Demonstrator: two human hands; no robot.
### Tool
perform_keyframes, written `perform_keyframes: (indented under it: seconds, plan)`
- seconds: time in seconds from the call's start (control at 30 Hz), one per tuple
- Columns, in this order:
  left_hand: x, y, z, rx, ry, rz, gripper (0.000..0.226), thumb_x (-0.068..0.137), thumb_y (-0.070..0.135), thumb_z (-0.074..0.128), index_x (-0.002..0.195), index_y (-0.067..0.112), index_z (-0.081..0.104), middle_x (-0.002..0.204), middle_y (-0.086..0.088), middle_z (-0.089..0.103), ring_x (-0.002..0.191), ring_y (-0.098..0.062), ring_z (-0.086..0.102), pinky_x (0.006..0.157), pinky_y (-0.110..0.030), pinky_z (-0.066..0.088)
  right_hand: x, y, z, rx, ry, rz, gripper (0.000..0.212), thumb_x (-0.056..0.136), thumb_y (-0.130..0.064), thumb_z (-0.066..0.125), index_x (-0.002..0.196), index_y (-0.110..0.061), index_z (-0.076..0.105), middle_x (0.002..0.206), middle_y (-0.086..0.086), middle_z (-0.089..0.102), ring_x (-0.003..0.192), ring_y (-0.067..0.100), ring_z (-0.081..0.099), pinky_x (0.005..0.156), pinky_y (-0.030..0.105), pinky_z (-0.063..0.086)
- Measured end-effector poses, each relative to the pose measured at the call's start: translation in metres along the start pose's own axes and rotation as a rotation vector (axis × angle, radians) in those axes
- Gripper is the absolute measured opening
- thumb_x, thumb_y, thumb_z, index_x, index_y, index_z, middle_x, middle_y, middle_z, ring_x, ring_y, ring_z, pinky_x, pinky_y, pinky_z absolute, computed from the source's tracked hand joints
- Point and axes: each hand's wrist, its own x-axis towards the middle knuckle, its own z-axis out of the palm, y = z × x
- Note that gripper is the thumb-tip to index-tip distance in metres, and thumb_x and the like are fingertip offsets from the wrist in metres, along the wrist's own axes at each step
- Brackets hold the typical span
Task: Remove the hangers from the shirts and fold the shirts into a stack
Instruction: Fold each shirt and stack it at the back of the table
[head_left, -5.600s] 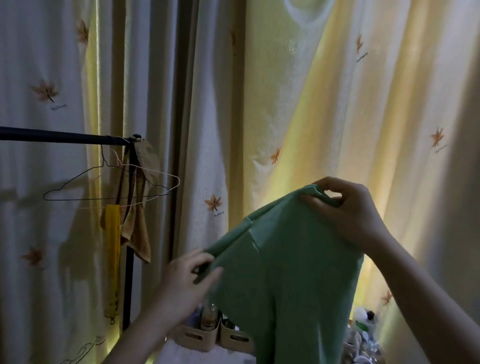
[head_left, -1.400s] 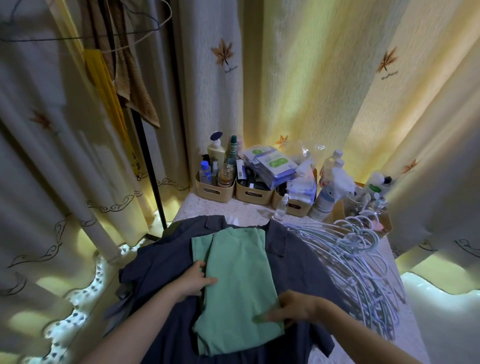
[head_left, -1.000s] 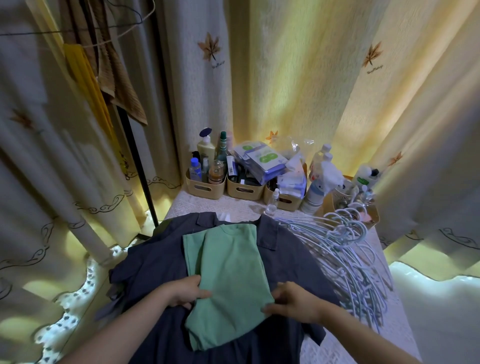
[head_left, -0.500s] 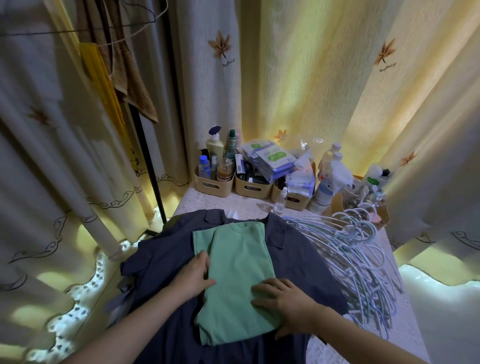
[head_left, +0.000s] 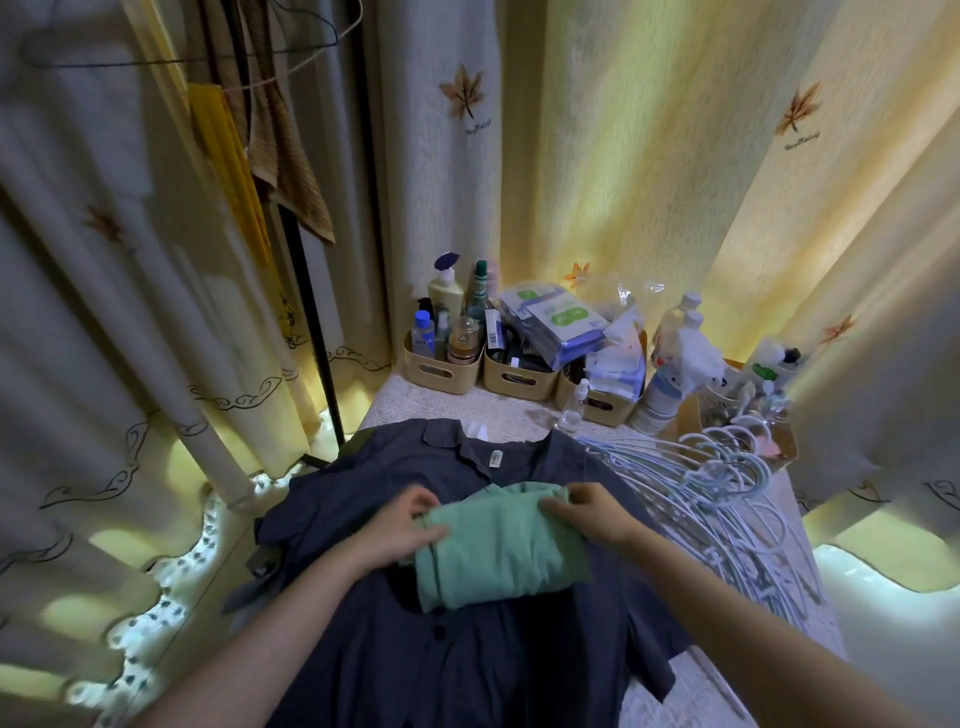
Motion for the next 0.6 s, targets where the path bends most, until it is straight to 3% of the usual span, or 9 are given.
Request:
perform_keyframes:
  seconds: [0.07, 0.17, 0.23, 0.3, 0.4, 0.5, 0.6]
  plan:
    - [0.007, -0.007, -0.002, -0.332, 0.203, -0.144, 0.045, 0.081, 0.028, 0.074, 0.114, 0.010, 0.049, 0.107, -0.004, 0.060, 0.094, -0.014, 0.059, 0.073, -0.024, 0.046, 0.005, 0.007, 0.006, 0.166, 0.157, 0.093, 0.034, 0.089, -0.036, 0.063, 0.070, -0.007, 0.060, 0.066, 0.001, 0.052, 0.062, 0.010, 0.047, 0.062, 0.028, 0.039]
    - [0.003, -0.024, 0.013, -0.207, -0.007, -0.314, 0.050, 0.081, 0.041, 0.071, 0.114, 0.014, 0.045, 0.108, 0.000, 0.057, 0.092, -0.011, 0.057, 0.066, -0.025, 0.047, 0.002, 0.017, 0.026, 0.145, 0.054, 0.111, 0.032, 0.086, -0.031, 0.067, 0.106, -0.007, 0.061, 0.100, 0.007, 0.063, 0.091, 0.018, 0.060, 0.082, 0.031, 0.047]
    - [0.005, -0.035, 0.023, -0.211, 0.011, -0.298, 0.040, 0.083, 0.034, 0.071, 0.111, 0.012, 0.051, 0.108, -0.004, 0.062, 0.084, -0.008, 0.058, 0.058, -0.021, 0.045, 0.000, 0.018, 0.034, -0.024, 0.067, -0.005, 0.041, 0.087, -0.022, 0.067, 0.122, -0.007, 0.055, 0.116, 0.006, 0.062, 0.110, 0.022, 0.058, 0.091, 0.029, 0.044]
    - [0.009, -0.037, 0.026, -0.279, 0.213, -0.198, 0.027, 0.085, 0.023, 0.070, 0.104, 0.008, 0.058, 0.109, -0.012, 0.066, 0.082, -0.014, 0.061, 0.059, -0.020, 0.046, -0.003, 0.012, 0.039, 0.002, 0.191, -0.094, 0.033, 0.086, -0.016, 0.067, 0.118, -0.012, 0.058, 0.109, 0.003, 0.066, 0.106, 0.021, 0.061, 0.081, 0.025, 0.043]
    - [0.016, -0.033, 0.025, -0.302, 0.441, -0.192, 0.033, 0.086, 0.019, 0.069, 0.109, 0.000, 0.055, 0.112, -0.018, 0.062, 0.100, -0.029, 0.060, 0.081, -0.032, 0.049, -0.001, 0.009, 0.044, 0.047, 0.372, 0.008, 0.025, 0.087, -0.017, 0.063, 0.111, -0.018, 0.059, 0.106, 0.003, 0.069, 0.100, 0.024, 0.064, 0.075, 0.028, 0.045]
    - [0.017, -0.037, 0.025, -0.149, 0.336, -0.245, 0.049, 0.085, 0.024, 0.070, 0.119, -0.004, 0.048, 0.122, -0.020, 0.056, 0.111, -0.030, 0.056, 0.095, -0.036, 0.046, 0.000, 0.018, 0.046, -0.119, 0.305, 0.229, 0.026, 0.091, -0.023, 0.053, 0.114, -0.012, 0.052, 0.119, 0.010, 0.059, 0.110, 0.031, 0.057, 0.085, 0.036, 0.046]
    - [0.016, -0.049, 0.025, 0.085, 0.132, -0.290, 0.049, 0.083, 0.031, 0.071, 0.115, 0.000, 0.051, 0.121, -0.014, 0.055, 0.110, -0.028, 0.056, 0.086, -0.034, 0.052, -0.002, 0.024, 0.046, -0.153, 0.247, 0.386, 0.046, 0.093, -0.041, 0.049, 0.120, -0.004, 0.046, 0.129, 0.017, 0.050, 0.118, 0.035, 0.051, 0.095, 0.042, 0.044]
